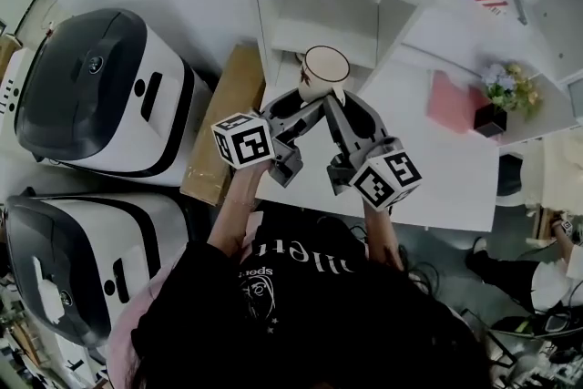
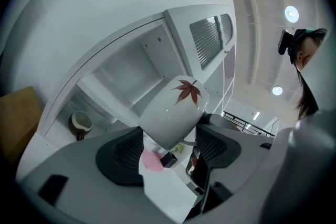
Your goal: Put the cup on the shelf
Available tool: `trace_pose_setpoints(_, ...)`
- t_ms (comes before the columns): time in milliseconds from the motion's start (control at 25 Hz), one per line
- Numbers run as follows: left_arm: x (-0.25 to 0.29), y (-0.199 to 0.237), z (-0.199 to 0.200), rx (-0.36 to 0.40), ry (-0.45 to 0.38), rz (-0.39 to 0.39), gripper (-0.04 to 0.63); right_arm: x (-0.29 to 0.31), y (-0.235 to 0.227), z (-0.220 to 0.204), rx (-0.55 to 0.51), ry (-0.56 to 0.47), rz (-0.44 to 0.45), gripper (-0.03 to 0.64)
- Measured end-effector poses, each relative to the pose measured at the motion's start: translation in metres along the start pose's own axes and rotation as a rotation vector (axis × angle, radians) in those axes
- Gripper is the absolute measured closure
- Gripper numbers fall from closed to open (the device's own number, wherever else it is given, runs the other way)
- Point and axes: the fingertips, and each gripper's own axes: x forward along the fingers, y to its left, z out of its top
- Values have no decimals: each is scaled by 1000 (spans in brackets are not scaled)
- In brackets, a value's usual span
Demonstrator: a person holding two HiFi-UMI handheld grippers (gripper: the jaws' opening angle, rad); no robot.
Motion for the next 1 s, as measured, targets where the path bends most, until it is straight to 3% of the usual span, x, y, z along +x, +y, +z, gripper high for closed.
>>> trace_pose_setpoints(520, 49, 48, 36, -58, 74, -62, 275, 60, -51, 10, -5, -39, -122, 525)
trace_pose_setpoints(1000, 66, 82, 33, -112, 121, -14, 275, 82, -81, -5, -11, -17, -187, 525)
